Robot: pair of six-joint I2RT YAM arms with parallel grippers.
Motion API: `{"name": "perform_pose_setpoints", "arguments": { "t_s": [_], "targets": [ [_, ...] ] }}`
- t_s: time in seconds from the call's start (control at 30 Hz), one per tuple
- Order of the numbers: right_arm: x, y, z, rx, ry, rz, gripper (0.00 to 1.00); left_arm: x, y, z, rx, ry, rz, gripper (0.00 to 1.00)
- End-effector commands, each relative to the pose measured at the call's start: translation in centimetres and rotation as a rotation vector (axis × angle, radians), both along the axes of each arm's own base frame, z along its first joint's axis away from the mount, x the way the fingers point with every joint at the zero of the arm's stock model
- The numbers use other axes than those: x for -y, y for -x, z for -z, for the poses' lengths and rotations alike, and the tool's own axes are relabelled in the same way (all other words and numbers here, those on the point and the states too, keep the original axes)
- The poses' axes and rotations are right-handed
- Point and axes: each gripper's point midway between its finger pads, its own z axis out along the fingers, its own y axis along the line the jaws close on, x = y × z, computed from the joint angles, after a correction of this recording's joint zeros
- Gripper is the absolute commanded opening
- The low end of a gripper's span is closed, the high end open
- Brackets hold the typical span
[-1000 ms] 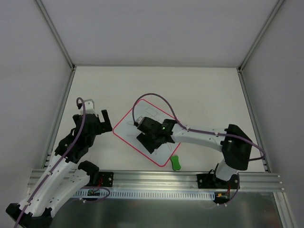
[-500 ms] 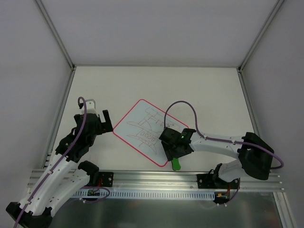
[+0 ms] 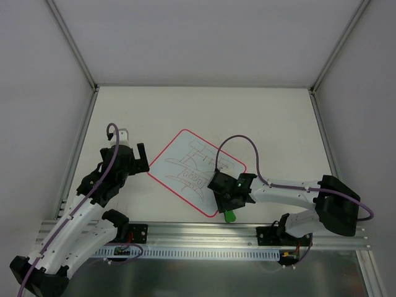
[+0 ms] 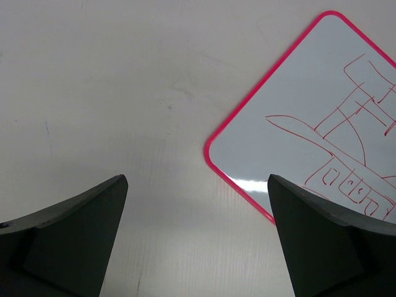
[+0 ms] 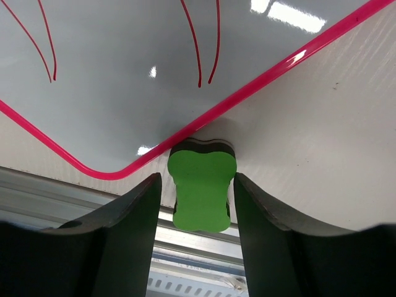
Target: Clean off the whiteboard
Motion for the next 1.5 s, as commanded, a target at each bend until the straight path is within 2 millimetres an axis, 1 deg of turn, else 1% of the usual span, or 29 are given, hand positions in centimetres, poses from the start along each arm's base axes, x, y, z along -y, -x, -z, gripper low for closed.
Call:
{"name": "perform_pose_setpoints", "arguments": {
  "t_s": [0.0, 0.07, 0.17, 0.4, 0.7, 0.9, 1.1, 1.13, 1.2, 1.3, 1.33, 1.37, 1.43, 1.47],
  "targets": [
    [-0.3, -0.6, -0.2, 0.034, -0.011, 0.054, 0.53, -0.1, -0.4, -0.9, 0.034, 0.02, -0.013, 0.99],
    [-0.2, -0.5, 0.0, 0.029, -0.005, 0.058, 0.5, -0.2, -0.4, -0.8, 0.031, 0.017, -0.017, 0.99],
    [-0.1, -0.5, 0.3, 0.024, 0.004, 0.072, 0.48, -0.1, -0.4, -0.6, 0.025, 0.016, -0.015, 0.99],
    [0.3, -0.2, 0.5, 0.023, 0.01, 0.084, 0.49, 0.2, -0.5, -0.5, 0.012, 0.017, -0.005, 0.99],
    [0.1, 0.5, 0.6, 0.011, 0.008, 0.081, 0.51, 0.2, -0.5, -0.3, 0.006, 0.015, -0.005, 0.99],
    [0.6, 0.5, 0.6, 0.018, 0.009, 0.097, 0.51, 0.2, -0.6, -0.4, 0.006, 0.018, -0.003, 0.99],
    [0.7, 0.7, 0.7, 0.014, 0.008, 0.111, 0.5, 0.2, -0.6, -0.3, 0.001, 0.018, -0.003, 0.99],
    [0.8, 0.7, 0.8, 0.014, 0.012, 0.111, 0.49, 0.3, -0.6, -0.2, -0.001, 0.018, -0.002, 0.99],
    [0.8, 0.6, 0.7, 0.019, 0.009, 0.112, 0.43, 0.2, -0.6, -0.2, -0.001, 0.018, -0.004, 0.99],
    [0.8, 0.3, 0.0, 0.051, 0.008, 0.1, 0.34, 0.3, -0.6, -0.2, -0.004, 0.018, 0.0, 0.99],
    [0.4, -0.2, -0.6, 0.073, 0.002, 0.093, 0.32, 0.3, -0.6, -0.1, -0.006, 0.018, 0.001, 0.99],
    [0.5, -0.3, -1.0, 0.083, 0.01, 0.083, 0.27, 0.4, -0.6, -0.1, -0.009, 0.017, 0.001, 0.99],
    [0.1, -1.2, -1.9, 0.125, 0.012, 0.052, 0.2, 0.5, -0.6, 0.1, -0.015, 0.019, 0.007, 0.99],
    [-0.8, -1.8, -2.9, 0.143, -0.011, 0.043, 0.17, 0.6, -0.6, 0.3, -0.026, 0.016, 0.012, 0.99]
  ]
}}
